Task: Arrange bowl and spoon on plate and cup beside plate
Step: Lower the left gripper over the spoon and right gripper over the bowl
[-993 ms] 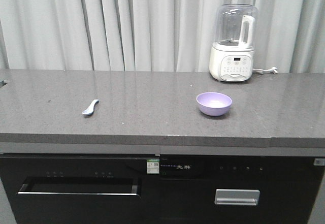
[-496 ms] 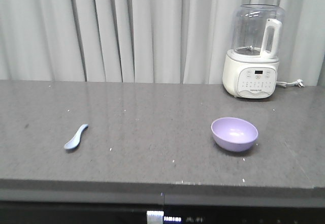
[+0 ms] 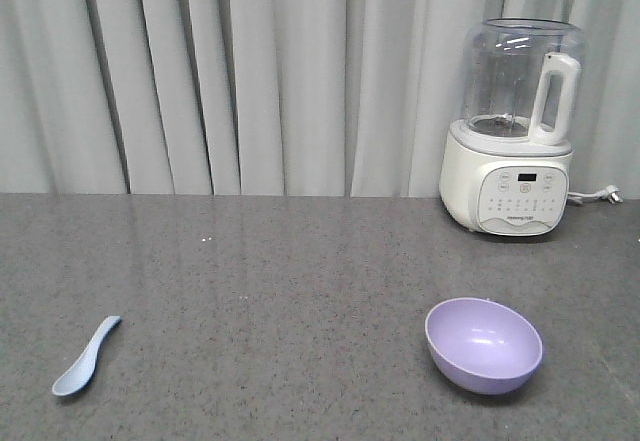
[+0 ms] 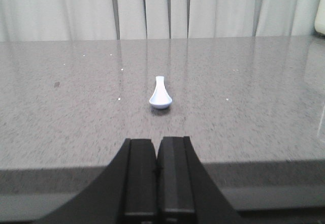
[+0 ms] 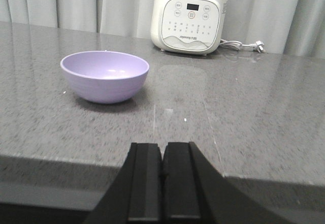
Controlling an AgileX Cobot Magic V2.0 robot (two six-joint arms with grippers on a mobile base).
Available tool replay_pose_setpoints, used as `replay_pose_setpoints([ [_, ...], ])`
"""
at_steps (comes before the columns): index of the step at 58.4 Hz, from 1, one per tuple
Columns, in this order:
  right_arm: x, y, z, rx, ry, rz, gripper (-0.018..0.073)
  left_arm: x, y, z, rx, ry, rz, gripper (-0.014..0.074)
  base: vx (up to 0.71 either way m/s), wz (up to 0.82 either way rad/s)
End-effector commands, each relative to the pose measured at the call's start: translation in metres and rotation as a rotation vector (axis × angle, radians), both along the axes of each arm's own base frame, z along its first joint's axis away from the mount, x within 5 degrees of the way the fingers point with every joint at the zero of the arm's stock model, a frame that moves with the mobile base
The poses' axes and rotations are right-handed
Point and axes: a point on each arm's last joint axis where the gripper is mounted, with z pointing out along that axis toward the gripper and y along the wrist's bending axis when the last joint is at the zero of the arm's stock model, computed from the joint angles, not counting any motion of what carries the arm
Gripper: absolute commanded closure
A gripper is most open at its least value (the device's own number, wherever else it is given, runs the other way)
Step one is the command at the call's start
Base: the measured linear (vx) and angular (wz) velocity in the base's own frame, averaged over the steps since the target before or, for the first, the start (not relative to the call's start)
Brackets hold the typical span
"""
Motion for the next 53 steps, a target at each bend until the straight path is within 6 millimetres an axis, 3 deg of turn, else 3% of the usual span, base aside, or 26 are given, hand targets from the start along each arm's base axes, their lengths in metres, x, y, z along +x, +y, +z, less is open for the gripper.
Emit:
replay_pose_setpoints([
  [1,-0.0002,0.0003,0.0025,-0.013,-0.081,0.002,0.0568,0.0003,0.0001,-0.0005,-0.018,-0.071,0.002,0.0602,0.27,-0.03],
  [53,-0.0002,0.0003,0.0025,-0.013,-0.081,0.002,0.0568,0.0003,0.0001,-0.0005,-0.018,-0.071,0.002,0.0602,0.14,0.00],
])
